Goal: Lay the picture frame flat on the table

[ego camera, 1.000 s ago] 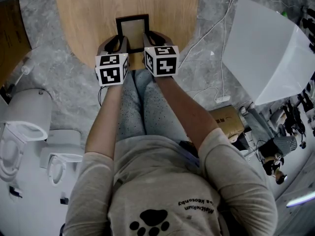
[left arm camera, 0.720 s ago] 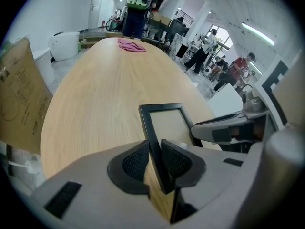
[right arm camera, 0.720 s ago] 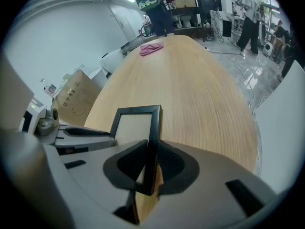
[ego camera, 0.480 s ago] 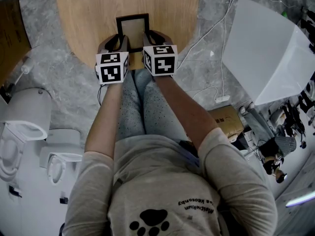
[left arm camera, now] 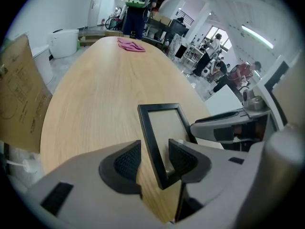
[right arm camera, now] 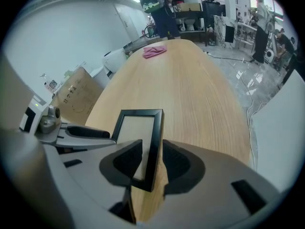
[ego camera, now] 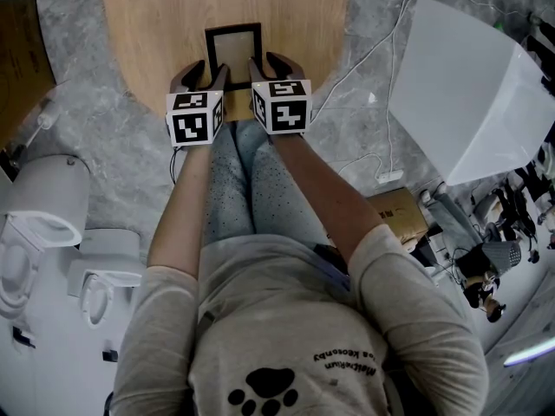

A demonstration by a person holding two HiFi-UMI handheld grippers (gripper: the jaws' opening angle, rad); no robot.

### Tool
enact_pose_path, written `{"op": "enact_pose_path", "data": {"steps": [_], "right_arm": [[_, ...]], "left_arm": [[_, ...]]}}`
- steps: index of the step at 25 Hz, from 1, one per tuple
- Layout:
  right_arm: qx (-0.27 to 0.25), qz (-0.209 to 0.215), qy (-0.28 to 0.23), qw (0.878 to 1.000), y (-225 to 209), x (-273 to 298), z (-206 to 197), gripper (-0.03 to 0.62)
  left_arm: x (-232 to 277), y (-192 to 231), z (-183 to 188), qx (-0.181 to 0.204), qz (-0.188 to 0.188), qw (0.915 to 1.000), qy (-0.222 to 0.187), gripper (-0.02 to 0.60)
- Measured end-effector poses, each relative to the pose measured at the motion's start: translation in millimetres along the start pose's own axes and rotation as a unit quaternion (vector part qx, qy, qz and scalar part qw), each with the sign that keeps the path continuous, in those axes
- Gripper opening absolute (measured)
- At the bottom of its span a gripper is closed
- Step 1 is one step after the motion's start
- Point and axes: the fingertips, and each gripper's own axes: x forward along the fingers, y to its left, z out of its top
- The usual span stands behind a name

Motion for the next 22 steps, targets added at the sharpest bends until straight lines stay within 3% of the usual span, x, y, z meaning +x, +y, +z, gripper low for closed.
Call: {"op": "enact_pose_path", "data": {"steps": [10,19,22], "right_arm": [[-0.013,-0.015,-0.043,0.999,6.1,-43.7,26.0,0.123],[-0.030,-0.019,-0.095,0.995,20.8,-100.7,53.4,0.064],[-0.036,-0.016,-0.116,0.993,24.3,-123.0,64.1,0.044]], "left_arm": [[-40.4,-15.5,22.5,0.016,0.000,0.9989,-0.043,0.184],[-98.2,-31.1,53.9,0.024,0.004,0.9948,-0.099,0.048],[-118.0,-39.9,60.8,0.024,0.001,0.9933,-0.113,0.028]]}}
